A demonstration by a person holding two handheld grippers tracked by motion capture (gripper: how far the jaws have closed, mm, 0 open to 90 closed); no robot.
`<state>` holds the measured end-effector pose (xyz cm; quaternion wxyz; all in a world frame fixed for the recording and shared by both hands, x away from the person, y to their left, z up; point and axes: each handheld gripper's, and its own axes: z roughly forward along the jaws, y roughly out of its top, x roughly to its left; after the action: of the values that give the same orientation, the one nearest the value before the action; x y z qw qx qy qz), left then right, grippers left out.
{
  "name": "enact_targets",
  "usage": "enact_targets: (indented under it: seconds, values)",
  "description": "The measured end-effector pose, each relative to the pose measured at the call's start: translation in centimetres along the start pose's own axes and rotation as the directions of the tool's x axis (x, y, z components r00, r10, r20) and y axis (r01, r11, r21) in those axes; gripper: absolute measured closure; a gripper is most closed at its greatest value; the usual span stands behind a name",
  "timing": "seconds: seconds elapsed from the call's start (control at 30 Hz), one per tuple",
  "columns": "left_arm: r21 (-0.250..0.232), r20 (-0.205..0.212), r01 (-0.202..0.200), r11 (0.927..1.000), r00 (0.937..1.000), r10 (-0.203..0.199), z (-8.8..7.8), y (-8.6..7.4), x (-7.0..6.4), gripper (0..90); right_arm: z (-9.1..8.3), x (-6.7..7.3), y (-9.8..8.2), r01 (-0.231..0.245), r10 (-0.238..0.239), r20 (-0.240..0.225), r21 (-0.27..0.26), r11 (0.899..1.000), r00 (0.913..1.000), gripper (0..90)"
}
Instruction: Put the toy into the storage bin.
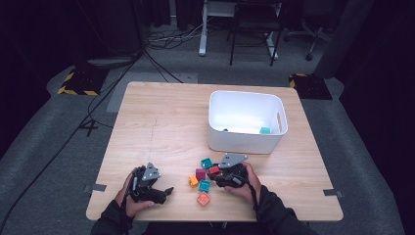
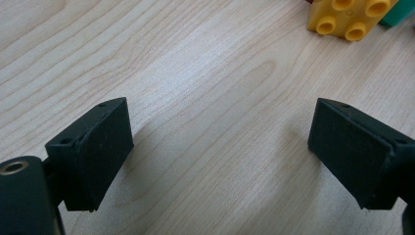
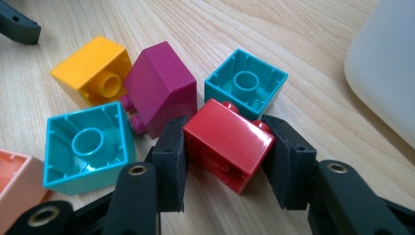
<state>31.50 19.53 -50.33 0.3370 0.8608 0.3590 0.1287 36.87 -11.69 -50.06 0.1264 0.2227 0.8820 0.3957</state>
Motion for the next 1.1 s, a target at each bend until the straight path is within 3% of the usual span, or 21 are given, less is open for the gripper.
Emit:
enact_targets:
  seconds: [0.13, 0.37, 0.47, 1.1]
  values:
    - [0.0, 0.0, 0.0, 1.0, 1.0, 0.0, 0.0, 0.0, 0.0, 9.6, -0.5, -0.1, -0.2, -0.03, 0.03, -0.012, -0.002, 1.0, 0.9995, 55.2]
    - [0.0, 0.0, 0.0, 1.0, 1.0, 0.0, 0.0, 0.0, 0.0, 9.7, -2.1, -0.5, -0.5, -0.03, 0.03, -0.001, -0.016, 0.999, 0.9995, 55.3]
    - [0.0, 0.0, 0.0, 1.0, 1.0, 0.0, 0.0, 0.0, 0.0, 9.6, -3.3, -0.9, -0.3, -0.017, 0.017, 0.009, -0.034, 0.999, 0.9998, 55.3]
    - [0.0, 0.0, 0.0, 1.0, 1.0, 0.0, 0.0, 0.0, 0.0, 9.6, -11.2, -3.9, 0.3, -0.076, 0.096, 0.111, -0.17, 0.983, 0.9891, 55.3]
